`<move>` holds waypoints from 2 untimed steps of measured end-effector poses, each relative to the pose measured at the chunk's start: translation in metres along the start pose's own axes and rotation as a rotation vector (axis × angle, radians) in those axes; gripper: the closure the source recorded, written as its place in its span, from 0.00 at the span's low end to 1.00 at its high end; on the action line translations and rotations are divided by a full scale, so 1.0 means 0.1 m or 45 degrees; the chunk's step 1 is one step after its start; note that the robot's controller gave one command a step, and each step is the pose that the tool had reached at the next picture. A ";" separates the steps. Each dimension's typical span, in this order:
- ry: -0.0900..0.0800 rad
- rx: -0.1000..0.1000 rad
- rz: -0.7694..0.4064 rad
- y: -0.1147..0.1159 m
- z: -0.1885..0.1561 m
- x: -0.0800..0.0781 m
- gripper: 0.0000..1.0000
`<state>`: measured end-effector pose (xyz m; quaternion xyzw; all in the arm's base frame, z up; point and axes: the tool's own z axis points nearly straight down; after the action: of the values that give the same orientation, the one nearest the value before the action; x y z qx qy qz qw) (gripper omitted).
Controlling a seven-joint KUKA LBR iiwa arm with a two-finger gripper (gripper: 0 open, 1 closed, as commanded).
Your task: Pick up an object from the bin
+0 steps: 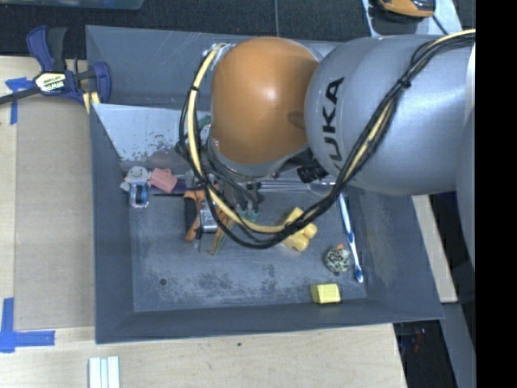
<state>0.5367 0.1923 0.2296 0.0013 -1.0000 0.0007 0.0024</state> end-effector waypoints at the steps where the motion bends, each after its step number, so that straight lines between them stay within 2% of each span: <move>1: -0.010 -0.003 0.004 -0.01 -0.04 -0.02 0.00; 2: -0.017 -0.004 -0.081 -0.39 0.74 -0.34 0.00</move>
Offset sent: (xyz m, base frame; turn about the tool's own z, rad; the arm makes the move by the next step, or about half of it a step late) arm 0.0641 -0.0799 -0.1596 -0.1282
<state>0.5706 0.1531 0.1559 0.0332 -0.9994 -0.0010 -0.0043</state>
